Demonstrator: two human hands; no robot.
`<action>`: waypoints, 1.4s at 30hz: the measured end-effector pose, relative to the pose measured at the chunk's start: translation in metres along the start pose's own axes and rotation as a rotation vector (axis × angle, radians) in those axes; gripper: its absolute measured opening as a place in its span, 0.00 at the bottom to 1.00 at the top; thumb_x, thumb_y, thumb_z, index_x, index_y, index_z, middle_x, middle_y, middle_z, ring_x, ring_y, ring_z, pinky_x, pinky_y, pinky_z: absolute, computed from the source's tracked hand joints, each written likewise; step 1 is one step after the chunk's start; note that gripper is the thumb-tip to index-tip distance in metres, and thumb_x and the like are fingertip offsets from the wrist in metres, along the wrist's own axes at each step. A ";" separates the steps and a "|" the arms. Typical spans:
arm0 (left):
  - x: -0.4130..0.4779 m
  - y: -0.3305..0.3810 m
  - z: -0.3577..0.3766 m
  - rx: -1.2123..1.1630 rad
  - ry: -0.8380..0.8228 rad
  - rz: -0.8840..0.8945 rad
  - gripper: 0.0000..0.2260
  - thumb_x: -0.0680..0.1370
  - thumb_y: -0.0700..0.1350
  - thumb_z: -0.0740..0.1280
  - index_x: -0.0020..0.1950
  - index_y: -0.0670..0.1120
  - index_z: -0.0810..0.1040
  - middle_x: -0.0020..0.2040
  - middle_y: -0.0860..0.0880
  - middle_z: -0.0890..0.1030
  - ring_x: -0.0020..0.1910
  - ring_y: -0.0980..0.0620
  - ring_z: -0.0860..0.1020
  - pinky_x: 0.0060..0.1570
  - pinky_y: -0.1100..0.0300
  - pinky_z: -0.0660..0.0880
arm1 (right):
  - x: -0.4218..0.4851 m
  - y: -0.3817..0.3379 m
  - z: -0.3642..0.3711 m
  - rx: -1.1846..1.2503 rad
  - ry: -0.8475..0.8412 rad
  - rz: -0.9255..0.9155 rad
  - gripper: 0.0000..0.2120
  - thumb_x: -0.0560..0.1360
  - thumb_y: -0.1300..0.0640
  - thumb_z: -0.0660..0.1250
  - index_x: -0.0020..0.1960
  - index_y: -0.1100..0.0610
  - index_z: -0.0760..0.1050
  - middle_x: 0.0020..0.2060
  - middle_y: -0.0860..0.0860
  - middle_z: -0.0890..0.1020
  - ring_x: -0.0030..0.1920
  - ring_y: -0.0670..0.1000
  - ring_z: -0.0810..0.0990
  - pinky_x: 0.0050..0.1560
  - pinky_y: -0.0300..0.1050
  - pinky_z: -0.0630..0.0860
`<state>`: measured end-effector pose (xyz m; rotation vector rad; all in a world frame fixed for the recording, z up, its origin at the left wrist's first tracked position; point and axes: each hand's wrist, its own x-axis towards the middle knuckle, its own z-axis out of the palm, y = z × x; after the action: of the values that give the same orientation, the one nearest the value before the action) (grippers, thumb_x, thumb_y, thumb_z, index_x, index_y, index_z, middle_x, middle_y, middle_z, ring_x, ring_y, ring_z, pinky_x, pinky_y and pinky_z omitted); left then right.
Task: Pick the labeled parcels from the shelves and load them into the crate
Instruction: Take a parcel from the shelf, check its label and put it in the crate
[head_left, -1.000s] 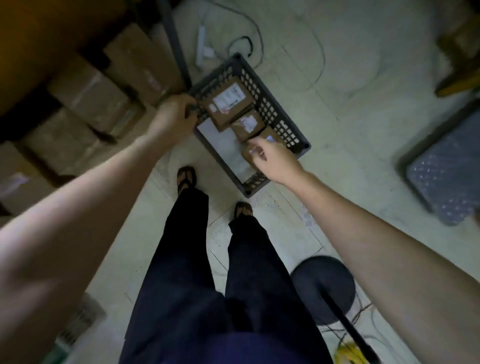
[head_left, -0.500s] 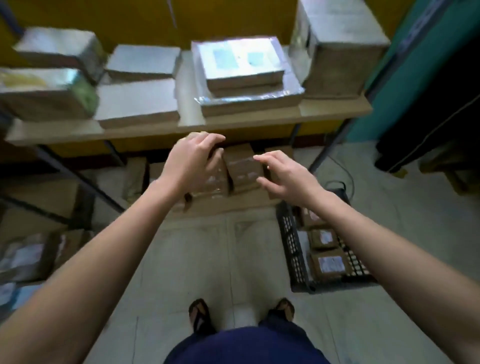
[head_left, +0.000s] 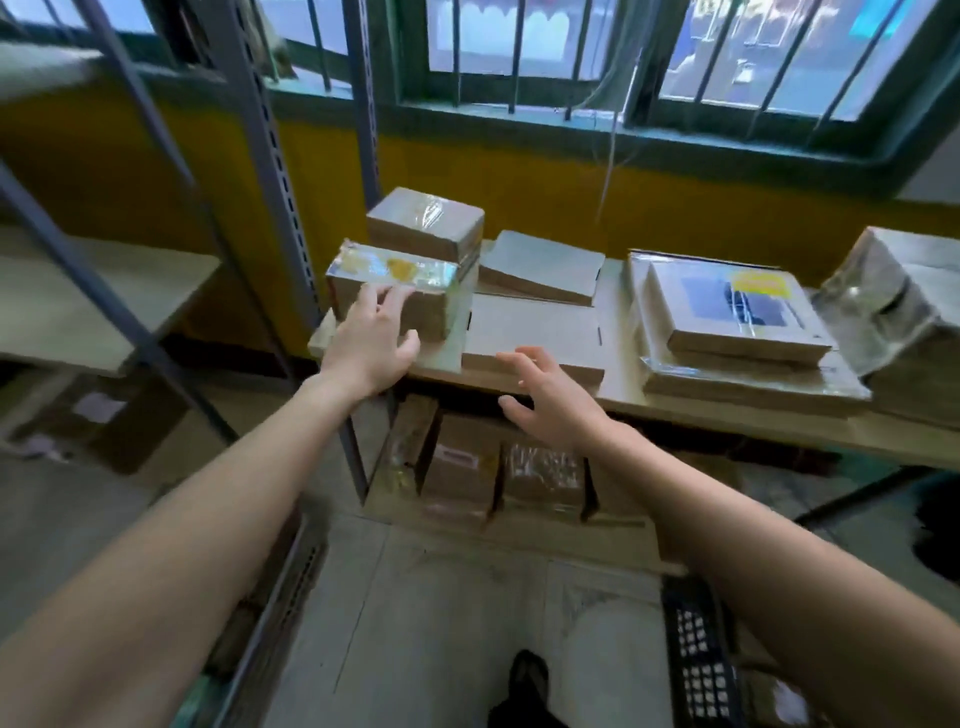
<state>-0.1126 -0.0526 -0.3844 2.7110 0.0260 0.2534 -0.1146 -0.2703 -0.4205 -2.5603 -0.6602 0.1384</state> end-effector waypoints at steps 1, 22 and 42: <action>0.012 -0.010 0.000 0.010 -0.022 -0.026 0.22 0.77 0.45 0.61 0.71 0.47 0.63 0.70 0.42 0.62 0.66 0.41 0.67 0.62 0.45 0.69 | 0.016 0.000 0.000 -0.008 -0.022 0.015 0.25 0.77 0.52 0.61 0.72 0.51 0.58 0.72 0.55 0.59 0.59 0.54 0.75 0.58 0.46 0.74; 0.129 -0.140 0.054 0.374 -0.275 0.182 0.38 0.74 0.54 0.65 0.74 0.59 0.42 0.76 0.47 0.47 0.75 0.44 0.42 0.71 0.39 0.43 | 0.232 0.023 0.036 0.024 -0.078 -0.068 0.25 0.70 0.44 0.69 0.66 0.41 0.67 0.73 0.49 0.59 0.72 0.56 0.57 0.69 0.58 0.59; 0.188 -0.132 0.016 -0.840 -0.457 0.059 0.29 0.71 0.62 0.65 0.70 0.60 0.62 0.60 0.55 0.77 0.57 0.55 0.78 0.57 0.54 0.76 | 0.255 -0.014 -0.020 0.899 0.154 0.167 0.24 0.73 0.40 0.57 0.68 0.43 0.63 0.70 0.48 0.65 0.67 0.50 0.68 0.62 0.51 0.70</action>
<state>0.0781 0.0717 -0.4199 1.8731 -0.2387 -0.2896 0.1080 -0.1467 -0.3902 -1.7251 -0.2291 0.2283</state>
